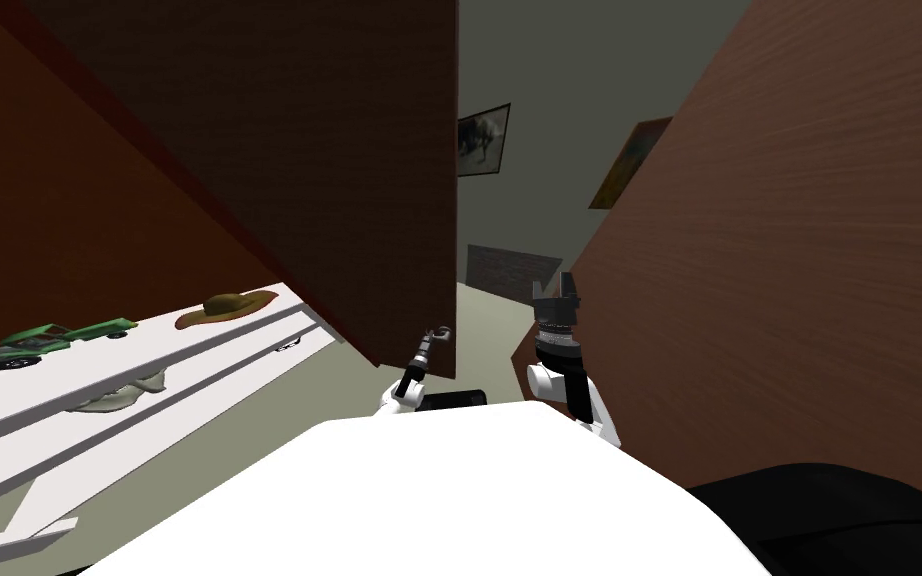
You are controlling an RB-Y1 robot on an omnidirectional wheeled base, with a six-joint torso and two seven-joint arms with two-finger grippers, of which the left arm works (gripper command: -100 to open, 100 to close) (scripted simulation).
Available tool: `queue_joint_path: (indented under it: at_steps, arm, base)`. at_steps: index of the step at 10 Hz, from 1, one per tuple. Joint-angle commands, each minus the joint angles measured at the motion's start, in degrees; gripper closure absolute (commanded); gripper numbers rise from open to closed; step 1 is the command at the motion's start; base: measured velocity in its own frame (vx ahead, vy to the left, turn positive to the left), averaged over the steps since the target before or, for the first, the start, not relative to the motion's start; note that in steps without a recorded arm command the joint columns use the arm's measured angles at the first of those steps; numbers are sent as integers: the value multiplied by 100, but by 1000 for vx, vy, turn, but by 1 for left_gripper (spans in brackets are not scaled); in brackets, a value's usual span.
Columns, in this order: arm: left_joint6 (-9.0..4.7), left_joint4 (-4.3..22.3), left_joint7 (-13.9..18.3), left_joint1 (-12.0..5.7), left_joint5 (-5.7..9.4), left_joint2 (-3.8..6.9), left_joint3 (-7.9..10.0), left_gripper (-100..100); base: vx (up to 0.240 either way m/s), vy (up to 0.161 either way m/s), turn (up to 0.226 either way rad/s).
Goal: Push the door open
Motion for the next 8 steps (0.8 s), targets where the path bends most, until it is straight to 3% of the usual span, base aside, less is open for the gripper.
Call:
queue_joint_path:
  at_steps: [1, 2, 3, 8]
  arm:
    - [-86, 141, -10, -78, 53, 19, 162, 100]
    - [-86, 141, -10, -78, 53, 19, 162, 100]
    - [-90, 158, -40, -89, 96, -17, 303, 100]
    - [-99, 193, -104, -113, 185, -151, 597, 100]
  base:
    - [145, -161, 93]
    - [88, -96, 56]
    - [104, -144, 69]
    - [147, -142, 70]
